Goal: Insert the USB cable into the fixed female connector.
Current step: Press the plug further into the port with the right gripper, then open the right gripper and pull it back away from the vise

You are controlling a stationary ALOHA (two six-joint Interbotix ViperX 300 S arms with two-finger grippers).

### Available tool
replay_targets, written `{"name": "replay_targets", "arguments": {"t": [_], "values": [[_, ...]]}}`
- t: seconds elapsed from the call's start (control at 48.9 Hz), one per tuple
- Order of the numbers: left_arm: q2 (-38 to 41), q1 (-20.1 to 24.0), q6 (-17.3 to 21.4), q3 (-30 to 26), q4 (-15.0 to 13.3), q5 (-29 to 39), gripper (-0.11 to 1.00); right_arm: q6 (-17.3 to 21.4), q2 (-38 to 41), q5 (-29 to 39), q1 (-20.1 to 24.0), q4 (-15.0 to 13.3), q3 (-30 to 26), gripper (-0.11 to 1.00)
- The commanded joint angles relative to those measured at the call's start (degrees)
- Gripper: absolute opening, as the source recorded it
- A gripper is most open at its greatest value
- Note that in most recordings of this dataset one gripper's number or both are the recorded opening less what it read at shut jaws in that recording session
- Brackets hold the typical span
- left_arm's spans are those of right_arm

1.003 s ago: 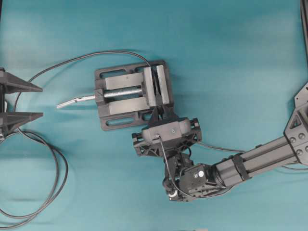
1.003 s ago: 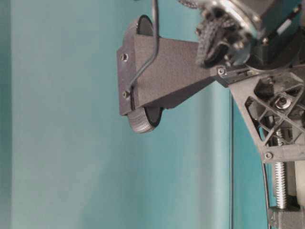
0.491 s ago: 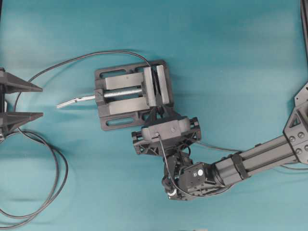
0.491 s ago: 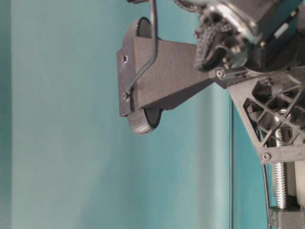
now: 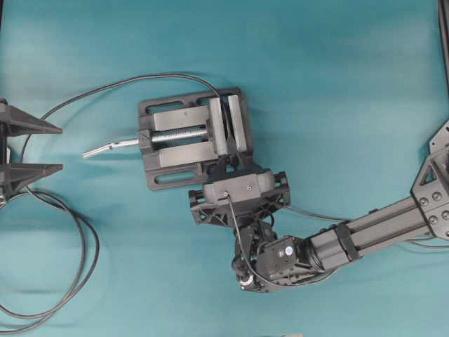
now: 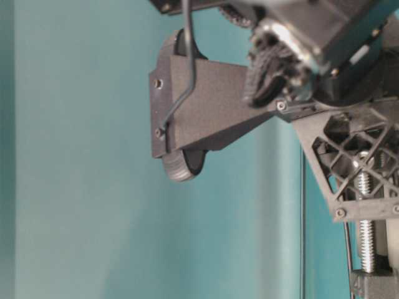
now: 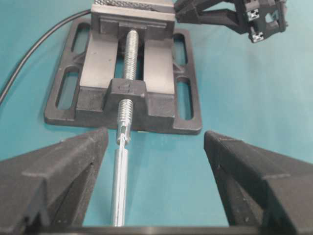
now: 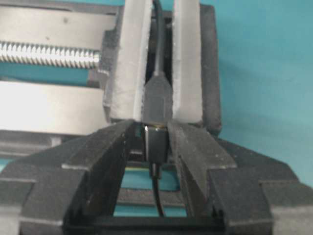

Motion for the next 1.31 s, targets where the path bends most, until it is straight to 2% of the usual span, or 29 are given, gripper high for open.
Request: {"name": "replay_targets", "arguments": {"t": [0.0, 0.368, 0.635, 0.839, 1.003, 1.29], "values": [[0.88, 0.09, -0.53, -0.7, 0.09, -0.53, 0.94, 0.0, -1.93, -0.62, -0.44, -0.97, -1.58, 0.5], [0.88, 0.18, -0.53, -0.7, 0.09, -0.44, 0.94, -0.09, -1.85, -0.53, 1.76, -0.7, -2.37, 0.51], [0.88, 0.09, -0.53, -0.7, 0.09, -0.53, 0.94, -0.18, -2.2, -0.53, 4.92, -0.7, -2.72, 0.51], [0.88, 0.18, -0.53, -0.7, 0.09, -0.53, 0.94, -2.11, -3.6, 0.0, 6.33, -0.62, -1.41, 0.51], [0.88, 0.18, -0.53, -0.7, 0.09, -0.44, 0.94, -5.62, -5.71, 3.78, 6.06, -0.7, 1.32, 0.51], [0.88, 0.09, -0.53, -0.7, 0.09, -0.53, 0.94, -5.89, -9.32, 12.22, 3.87, -1.14, 7.73, 0.51]]}}
